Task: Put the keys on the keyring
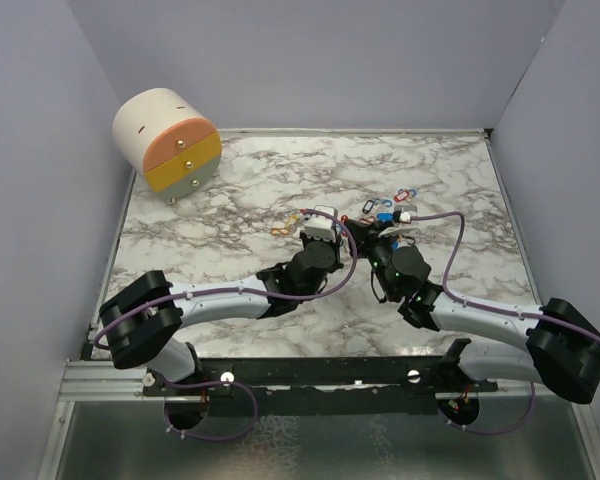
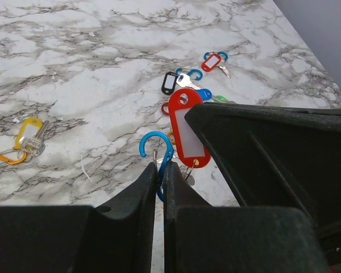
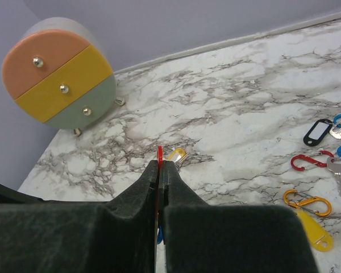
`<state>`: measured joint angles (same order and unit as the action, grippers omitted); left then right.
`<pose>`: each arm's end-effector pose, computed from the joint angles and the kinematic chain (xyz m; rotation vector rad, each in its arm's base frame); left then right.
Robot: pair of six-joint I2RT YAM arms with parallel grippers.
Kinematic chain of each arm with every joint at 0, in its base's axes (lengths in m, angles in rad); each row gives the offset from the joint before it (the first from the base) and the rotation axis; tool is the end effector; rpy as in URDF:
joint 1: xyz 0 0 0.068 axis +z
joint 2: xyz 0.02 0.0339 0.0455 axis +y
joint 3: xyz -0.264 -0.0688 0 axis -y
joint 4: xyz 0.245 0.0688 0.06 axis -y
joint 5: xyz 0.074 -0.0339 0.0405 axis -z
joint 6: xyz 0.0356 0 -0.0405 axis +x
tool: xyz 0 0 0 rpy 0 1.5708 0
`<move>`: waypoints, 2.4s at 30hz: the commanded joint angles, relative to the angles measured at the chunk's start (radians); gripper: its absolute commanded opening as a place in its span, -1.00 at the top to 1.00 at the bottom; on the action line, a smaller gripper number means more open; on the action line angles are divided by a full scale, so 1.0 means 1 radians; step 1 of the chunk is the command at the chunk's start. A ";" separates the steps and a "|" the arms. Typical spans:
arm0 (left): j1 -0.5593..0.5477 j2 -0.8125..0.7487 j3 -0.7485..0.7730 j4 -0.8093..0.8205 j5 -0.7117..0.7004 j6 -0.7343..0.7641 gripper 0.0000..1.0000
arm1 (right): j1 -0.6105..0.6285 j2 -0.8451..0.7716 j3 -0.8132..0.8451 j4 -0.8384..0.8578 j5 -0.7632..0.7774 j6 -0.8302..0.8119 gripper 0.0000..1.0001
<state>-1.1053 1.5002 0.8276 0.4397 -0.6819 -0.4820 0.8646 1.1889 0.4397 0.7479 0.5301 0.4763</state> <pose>0.1679 -0.2842 0.2477 0.0680 1.7811 -0.5402 0.1737 0.1759 0.2354 0.1134 1.6036 0.6328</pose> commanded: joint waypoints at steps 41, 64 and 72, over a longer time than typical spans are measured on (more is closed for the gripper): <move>0.019 -0.050 -0.012 0.040 -0.012 0.022 1.00 | 0.002 -0.048 -0.015 -0.032 0.054 0.015 0.99; 0.018 -0.040 -0.009 0.039 0.047 0.022 1.00 | 0.002 -0.032 -0.004 -0.025 0.064 0.014 0.99; 0.019 -0.034 -0.007 0.039 0.066 0.017 1.00 | 0.002 -0.026 -0.001 -0.022 0.069 0.013 0.99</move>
<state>-1.0920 1.4670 0.8169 0.4557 -0.6437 -0.4614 0.8646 1.1622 0.4316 0.7250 0.5610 0.4793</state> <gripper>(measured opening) 0.092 0.014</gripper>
